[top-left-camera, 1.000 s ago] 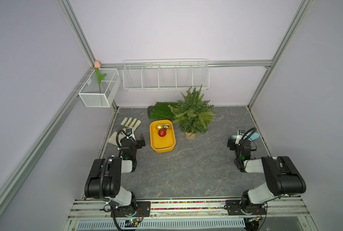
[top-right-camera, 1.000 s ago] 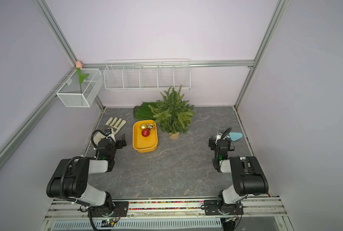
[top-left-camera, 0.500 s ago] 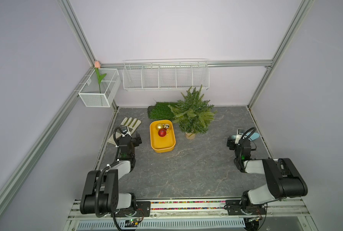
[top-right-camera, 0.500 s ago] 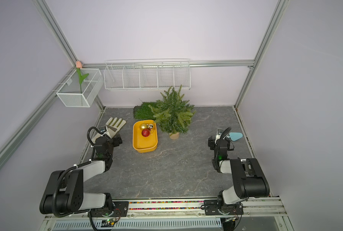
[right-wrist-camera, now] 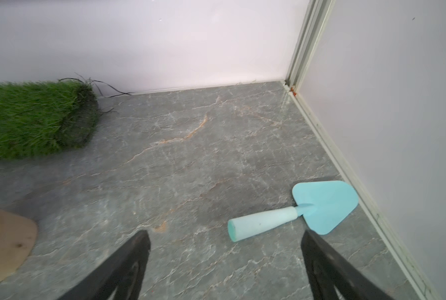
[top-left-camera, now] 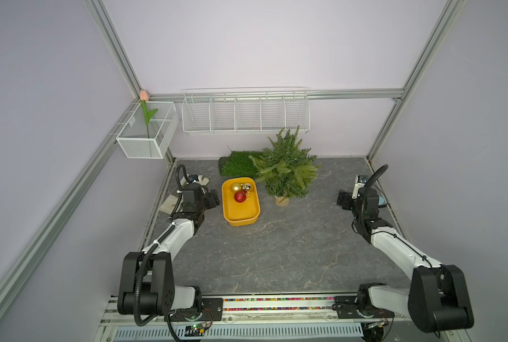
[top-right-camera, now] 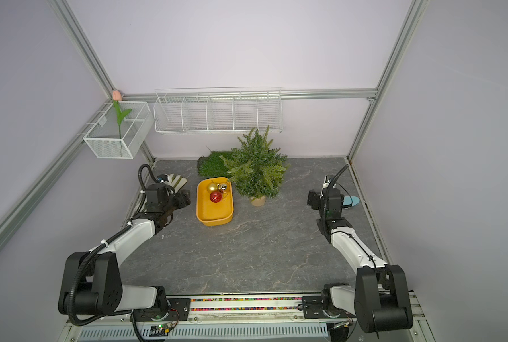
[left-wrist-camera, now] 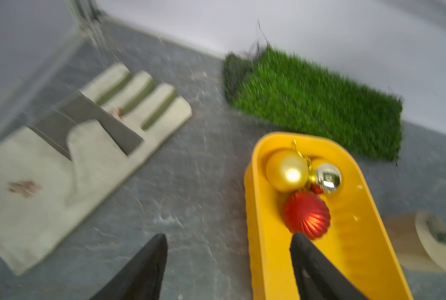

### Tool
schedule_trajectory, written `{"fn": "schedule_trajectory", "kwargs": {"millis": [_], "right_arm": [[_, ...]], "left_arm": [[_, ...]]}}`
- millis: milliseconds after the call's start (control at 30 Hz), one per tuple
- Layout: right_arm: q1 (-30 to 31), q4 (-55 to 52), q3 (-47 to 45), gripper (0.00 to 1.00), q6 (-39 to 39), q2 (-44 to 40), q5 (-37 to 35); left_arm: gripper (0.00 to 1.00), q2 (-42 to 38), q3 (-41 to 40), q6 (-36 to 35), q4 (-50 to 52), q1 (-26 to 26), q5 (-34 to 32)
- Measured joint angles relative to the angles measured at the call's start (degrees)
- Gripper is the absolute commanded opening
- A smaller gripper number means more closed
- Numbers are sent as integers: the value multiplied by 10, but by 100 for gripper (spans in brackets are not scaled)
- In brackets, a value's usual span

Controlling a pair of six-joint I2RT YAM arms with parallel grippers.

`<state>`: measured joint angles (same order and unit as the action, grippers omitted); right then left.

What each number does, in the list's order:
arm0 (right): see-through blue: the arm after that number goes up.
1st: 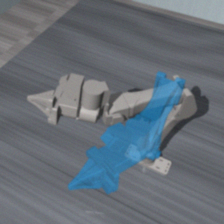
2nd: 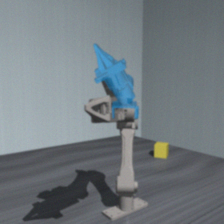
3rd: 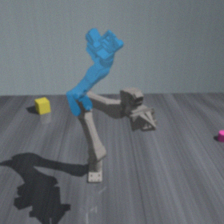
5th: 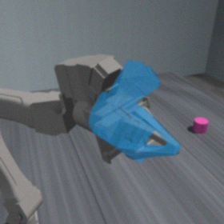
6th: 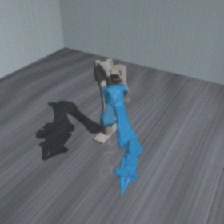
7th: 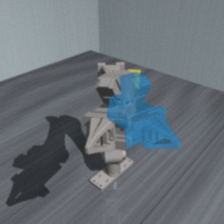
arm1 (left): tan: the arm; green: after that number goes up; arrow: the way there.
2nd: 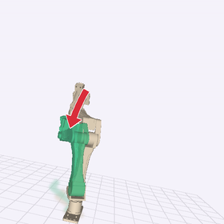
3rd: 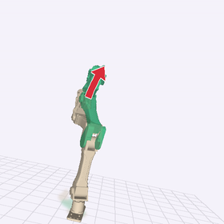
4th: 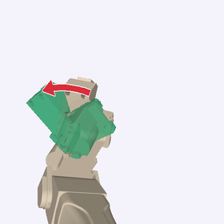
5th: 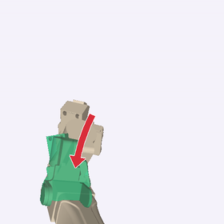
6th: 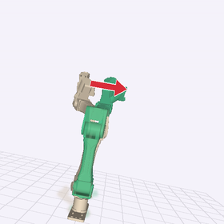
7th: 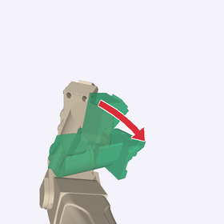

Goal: Decorate the small christmas tree with ornaments
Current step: Move the container to the center of the board.

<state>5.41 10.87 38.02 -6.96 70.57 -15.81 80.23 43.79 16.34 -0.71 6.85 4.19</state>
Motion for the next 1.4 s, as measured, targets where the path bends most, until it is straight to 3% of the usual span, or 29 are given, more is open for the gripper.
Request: {"fn": "schedule_trajectory", "kwargs": {"millis": [333, 600, 900, 1167, 1400], "right_arm": [[1, -115, 24, 98, -29, -21, 87], [4, -165, 32, 100, -38, -40, 120], [14, -210, 32, 98, -51, -87, 143], [60, -248, 25, 94, -113, -124, 185], [157, -283, 13, 93, -184, -125, 201]], "left_arm": [[66, 37, 11, 26, 159, 45, 94], [66, -19, -20, 41, 237, 99, 126], [67, -40, -42, 114, 276, 227, 159], [75, 34, 5, 197, 254, 388, 204], [86, -9, 94, 197, 309, 408, 187]]}}
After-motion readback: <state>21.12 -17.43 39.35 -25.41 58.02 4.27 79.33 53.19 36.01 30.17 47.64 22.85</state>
